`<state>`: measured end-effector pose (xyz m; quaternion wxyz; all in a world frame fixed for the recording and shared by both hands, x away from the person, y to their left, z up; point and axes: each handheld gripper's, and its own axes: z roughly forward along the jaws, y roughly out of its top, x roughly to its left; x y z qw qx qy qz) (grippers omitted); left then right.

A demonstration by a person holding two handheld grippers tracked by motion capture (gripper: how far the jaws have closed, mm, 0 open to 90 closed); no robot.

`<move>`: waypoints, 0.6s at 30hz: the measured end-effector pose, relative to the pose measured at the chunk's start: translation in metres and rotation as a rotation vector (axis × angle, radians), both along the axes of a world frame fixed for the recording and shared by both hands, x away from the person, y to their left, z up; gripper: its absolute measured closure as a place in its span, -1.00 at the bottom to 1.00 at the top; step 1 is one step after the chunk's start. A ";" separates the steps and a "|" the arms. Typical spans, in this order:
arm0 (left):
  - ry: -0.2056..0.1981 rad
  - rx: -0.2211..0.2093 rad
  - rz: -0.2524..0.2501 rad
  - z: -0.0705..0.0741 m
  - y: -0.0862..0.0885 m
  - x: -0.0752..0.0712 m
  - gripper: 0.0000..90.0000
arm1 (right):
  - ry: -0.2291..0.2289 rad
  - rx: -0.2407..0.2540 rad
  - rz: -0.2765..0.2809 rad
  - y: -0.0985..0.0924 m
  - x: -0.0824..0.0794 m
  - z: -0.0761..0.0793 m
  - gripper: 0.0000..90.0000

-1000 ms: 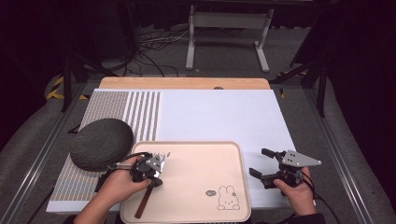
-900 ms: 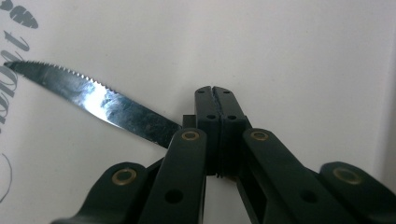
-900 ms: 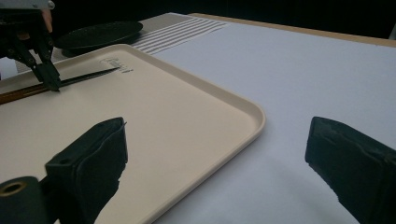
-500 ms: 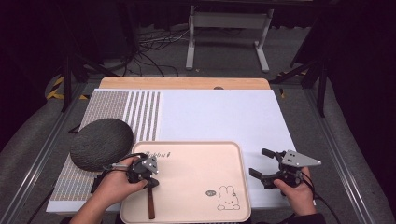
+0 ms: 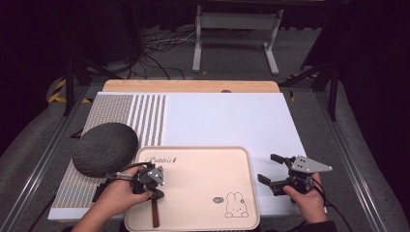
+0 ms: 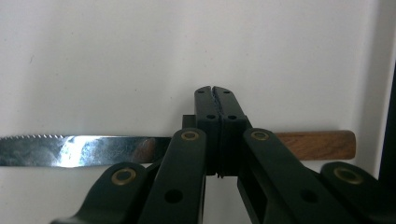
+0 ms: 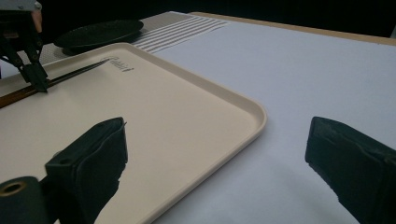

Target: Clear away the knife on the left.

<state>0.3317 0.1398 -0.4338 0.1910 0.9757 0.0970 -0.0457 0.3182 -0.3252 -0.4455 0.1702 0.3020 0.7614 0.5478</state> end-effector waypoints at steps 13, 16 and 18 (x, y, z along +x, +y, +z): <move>0.008 0.007 0.033 0.000 0.012 -0.001 1.00 | 0.000 0.000 0.001 0.000 0.000 0.000 -0.86; 0.008 0.006 0.049 0.000 0.015 0.000 1.00 | 0.000 -0.001 0.003 0.000 0.000 0.000 -0.86; 0.010 0.002 0.059 0.000 0.017 0.002 1.00 | 0.001 -0.002 0.004 0.001 0.000 0.000 -0.86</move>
